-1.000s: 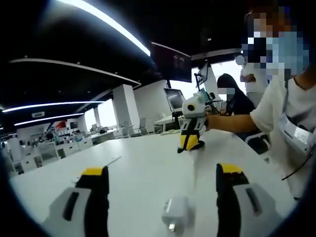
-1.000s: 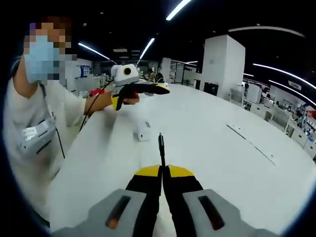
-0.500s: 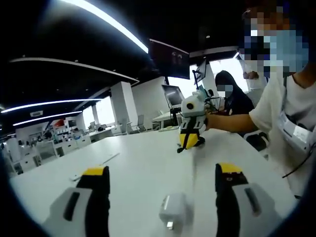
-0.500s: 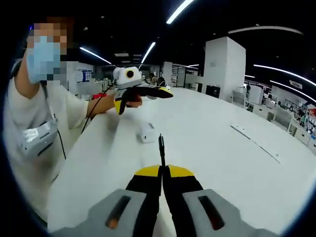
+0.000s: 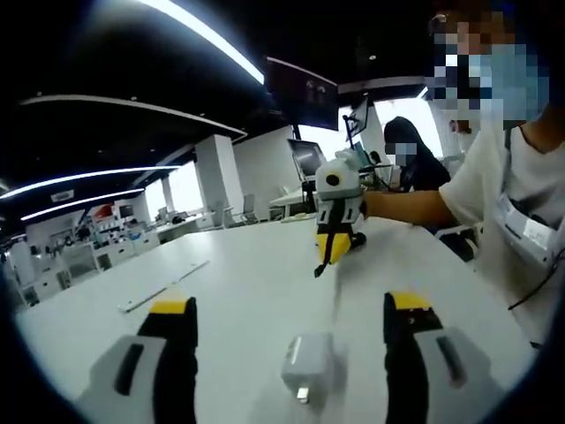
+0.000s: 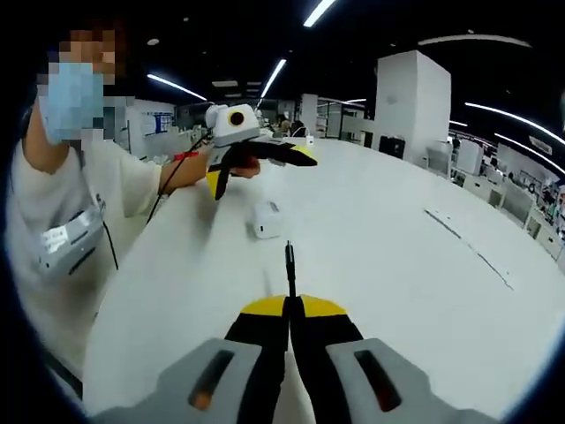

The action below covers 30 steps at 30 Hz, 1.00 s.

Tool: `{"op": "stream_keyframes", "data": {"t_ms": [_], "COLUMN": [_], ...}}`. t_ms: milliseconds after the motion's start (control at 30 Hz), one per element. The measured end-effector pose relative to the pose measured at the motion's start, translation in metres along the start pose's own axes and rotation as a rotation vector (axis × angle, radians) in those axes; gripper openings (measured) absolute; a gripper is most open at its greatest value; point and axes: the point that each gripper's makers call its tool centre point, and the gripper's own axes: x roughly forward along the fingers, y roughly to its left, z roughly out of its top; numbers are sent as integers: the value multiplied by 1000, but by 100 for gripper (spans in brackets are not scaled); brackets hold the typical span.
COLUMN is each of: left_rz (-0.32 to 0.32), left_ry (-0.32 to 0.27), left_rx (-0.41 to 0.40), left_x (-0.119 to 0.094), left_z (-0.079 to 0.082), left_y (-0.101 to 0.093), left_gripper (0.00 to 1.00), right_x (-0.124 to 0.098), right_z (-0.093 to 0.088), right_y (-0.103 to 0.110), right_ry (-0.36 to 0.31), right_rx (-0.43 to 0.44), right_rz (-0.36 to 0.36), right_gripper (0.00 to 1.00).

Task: Plug the desk Type‑C cable into the charger adapter.

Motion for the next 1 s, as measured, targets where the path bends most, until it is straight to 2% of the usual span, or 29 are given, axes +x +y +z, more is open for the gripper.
{"op": "stream_keyframes", "data": {"t_ms": [67,200,367,767,1000], "left_rz": [-2,-4,-12,-51,-61], "left_ry": [5,2,20,51,67], "left_rx": [4,6,3,-14,-22], "left_x": [0,0,2,8,11], "left_z": [-1,0,-6,-16,-23], "left_y": [0,-1,-4,-13,-17], "left_gripper": [88,87,87,83,82], "right_x": [3,4,5,9,6], "right_z": [1,-1,-5,-16,-24], "right_y": [-1,-4,-3,7,6], "right_ry": [4,-38,-45,-31,-17], "right_rx": [-7,13,20,18,25], "right_rz": [6,5,1,18,3], "right_gripper": [3,3,3,3,3]}}
